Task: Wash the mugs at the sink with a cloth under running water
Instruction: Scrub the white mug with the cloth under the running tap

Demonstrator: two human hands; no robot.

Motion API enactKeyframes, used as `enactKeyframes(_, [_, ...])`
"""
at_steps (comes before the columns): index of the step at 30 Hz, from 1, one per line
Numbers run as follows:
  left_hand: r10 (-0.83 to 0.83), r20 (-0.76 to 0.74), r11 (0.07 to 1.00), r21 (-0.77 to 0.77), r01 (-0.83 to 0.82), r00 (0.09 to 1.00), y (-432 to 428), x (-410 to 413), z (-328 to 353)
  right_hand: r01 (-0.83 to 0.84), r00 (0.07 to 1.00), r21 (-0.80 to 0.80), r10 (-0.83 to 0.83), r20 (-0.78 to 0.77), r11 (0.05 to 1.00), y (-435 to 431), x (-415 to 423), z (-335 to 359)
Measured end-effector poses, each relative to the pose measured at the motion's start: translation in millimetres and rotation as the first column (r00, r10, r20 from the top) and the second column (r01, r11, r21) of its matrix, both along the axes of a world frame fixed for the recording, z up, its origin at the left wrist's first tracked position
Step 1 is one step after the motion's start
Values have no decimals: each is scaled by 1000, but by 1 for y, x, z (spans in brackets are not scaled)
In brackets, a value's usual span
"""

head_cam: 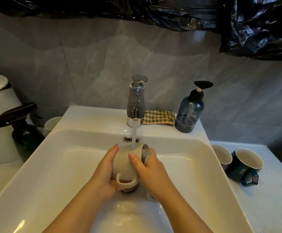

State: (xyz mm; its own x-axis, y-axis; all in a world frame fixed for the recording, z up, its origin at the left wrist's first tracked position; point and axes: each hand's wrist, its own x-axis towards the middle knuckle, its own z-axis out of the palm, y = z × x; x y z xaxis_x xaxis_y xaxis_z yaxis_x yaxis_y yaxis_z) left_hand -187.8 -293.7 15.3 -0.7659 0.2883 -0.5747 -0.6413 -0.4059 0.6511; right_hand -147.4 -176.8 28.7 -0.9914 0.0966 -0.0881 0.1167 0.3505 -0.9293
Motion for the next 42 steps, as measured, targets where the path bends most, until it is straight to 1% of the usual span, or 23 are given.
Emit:
enactKeyframes(1, [-5,46,1000,13,5,999,0,0,0,6,999,44,-5,-34,999,1,-1,-1])
enactKeyframes(3, [-27,135,999,44,22,990,0,-1,1,-71,994,114,80,-72,991,5,-1,-3])
enactKeyframes(7, [-6,220,997,76,-11,976,-7,-6,1,-286,958,118,281,57,951,13,3,-1])
enactKeyframes(9, [9,209,996,81,-26,978,-11,-7,0,-352,933,56,346,98,934,14,2,0])
enactKeyframes(12, [-30,174,999,50,22,984,-12,-3,1,-525,847,127,502,175,842,8,1,-3])
enactKeyframes(14, [-84,161,996,26,81,983,-12,-1,1,-587,806,131,562,187,799,4,1,-6])
enactKeyframes(18, [-102,116,993,-45,108,988,-11,-3,-1,-508,861,277,488,143,816,4,1,-8])
enactKeyframes(20, [-102,95,993,-47,107,990,-9,-3,-2,-522,852,207,498,160,827,5,1,-5])
enactKeyframes(22, [-88,104,995,-42,93,991,-8,-3,-4,-557,823,77,536,188,827,6,3,-2])
enactKeyframes(24, [-68,94,997,-41,72,993,-9,-4,-5,-541,830,13,532,169,841,5,3,-3])
enactKeyframes(27, [-69,59,995,-73,74,996,-8,-2,-5,-441,892,13,437,113,897,-4,3,-10])
enactKeyframes(29, [-48,11,994,-93,49,999,-9,-3,-4,-365,923,13,360,135,931,-7,1,-15])
enactKeyframes(32, [-4,-71,995,-100,-3,997,-9,-7,-6,-325,933,38,314,174,945,-6,0,-11])
enactKeyframes(33, [2,-92,995,-98,-12,996,-9,-7,-5,-328,931,13,321,175,944,-6,1,-7])
enactKeyframes(34, [1,-108,995,-97,-11,994,-8,-6,-5,-325,927,-85,335,170,942,-5,2,-3])
enactKeyframes(35, [-2,-135,994,-107,-13,991,-6,-5,-4,-292,926,-275,343,158,916,-3,2,1])
enactKeyframes(36, [4,-182,990,-138,-29,983,-4,-4,-4,-203,938,-502,315,147,841,-1,1,4])
enactKeyframes(37, [14,-248,981,-183,-61,969,-1,-4,-5,-83,955,-699,257,148,710,0,1,8])
enactKeyframes(38, [12,-325,967,-236,-94,946,1,-5,-6,15,970,-818,191,152,575,2,1,11])
enactKeyframes(39, [-15,-400,953,-283,-107,917,3,-5,-6,69,978,-875,141,154,479,4,0,12])
enactKeyframes(40, [-49,-455,942,-317,-110,889,4,-4,-5,96,981,-886,109,162,453,6,-1,12])
enactKeyframes(41, [-69,-481,938,-330,-108,874,6,-3,-4,97,980,-874,106,167,476,8,0,12])
enactKeyframes(42, [-80,-491,939,-329,-100,867,7,-2,-3,78,979,-843,119,166,533,9,2,12])
